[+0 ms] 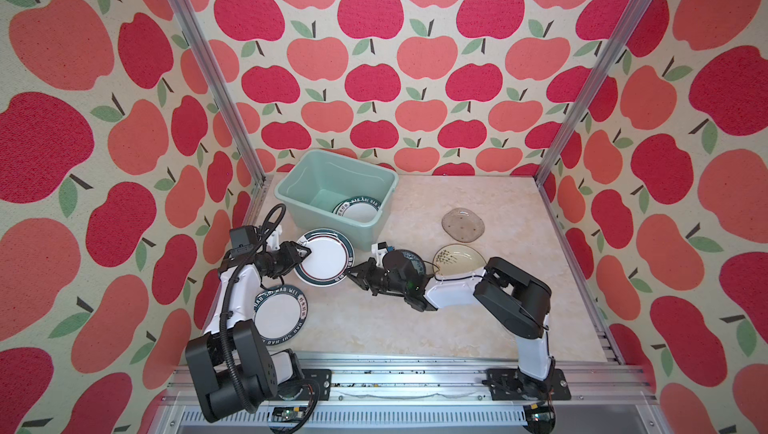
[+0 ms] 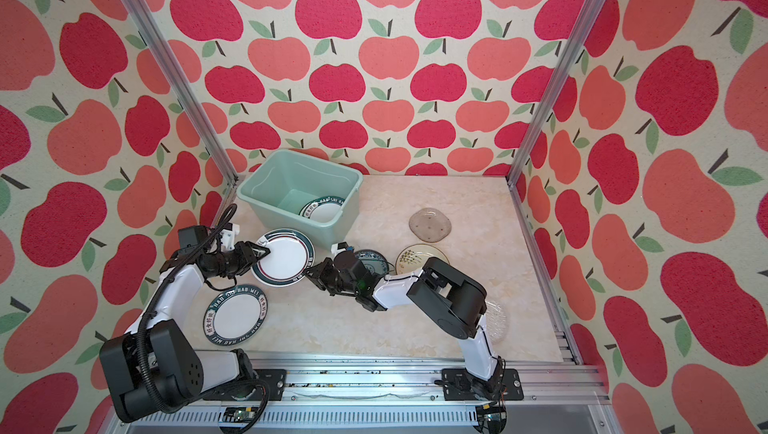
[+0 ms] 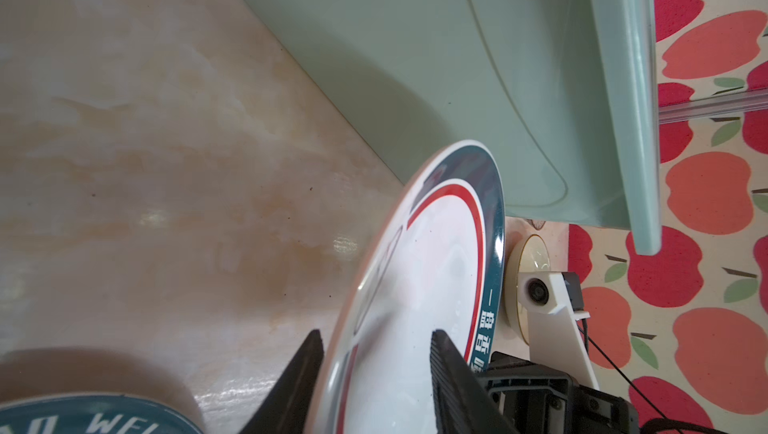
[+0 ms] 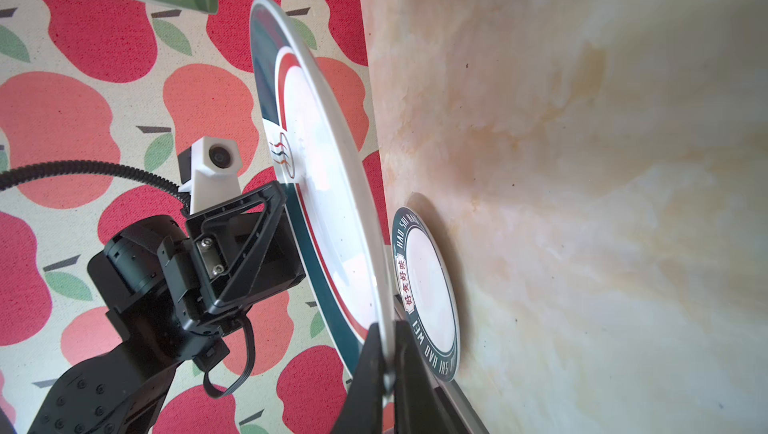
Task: Place the plates into the plastic bin on the countertop
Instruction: 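Grasp the raised plate's rim with the left gripper while the right holds it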
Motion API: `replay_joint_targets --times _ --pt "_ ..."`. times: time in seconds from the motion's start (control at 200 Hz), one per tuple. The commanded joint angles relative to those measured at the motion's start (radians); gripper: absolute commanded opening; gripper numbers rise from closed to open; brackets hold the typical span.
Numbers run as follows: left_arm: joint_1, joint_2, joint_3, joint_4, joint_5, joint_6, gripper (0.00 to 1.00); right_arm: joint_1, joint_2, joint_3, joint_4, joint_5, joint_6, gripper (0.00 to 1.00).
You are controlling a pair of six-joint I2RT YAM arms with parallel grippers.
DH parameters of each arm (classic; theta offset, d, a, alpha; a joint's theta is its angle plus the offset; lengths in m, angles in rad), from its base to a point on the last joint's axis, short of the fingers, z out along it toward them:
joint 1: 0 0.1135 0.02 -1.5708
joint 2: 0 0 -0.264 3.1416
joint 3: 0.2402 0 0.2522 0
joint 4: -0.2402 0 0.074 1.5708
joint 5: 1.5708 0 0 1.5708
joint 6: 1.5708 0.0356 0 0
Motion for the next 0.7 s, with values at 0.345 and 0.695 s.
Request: replay_joint_targets --times 0.345,0.695 --pt "-0.023 -0.21 -0.103 0.06 0.099 -0.189 0.14 -0.02 -0.194 0.039 -0.299 -0.078 -0.226 0.0" --pt "-0.104 -0.389 -0.185 0.128 -0.003 -0.344 0.0 -0.027 -0.259 0.029 -0.355 -0.07 -0.289 0.02"
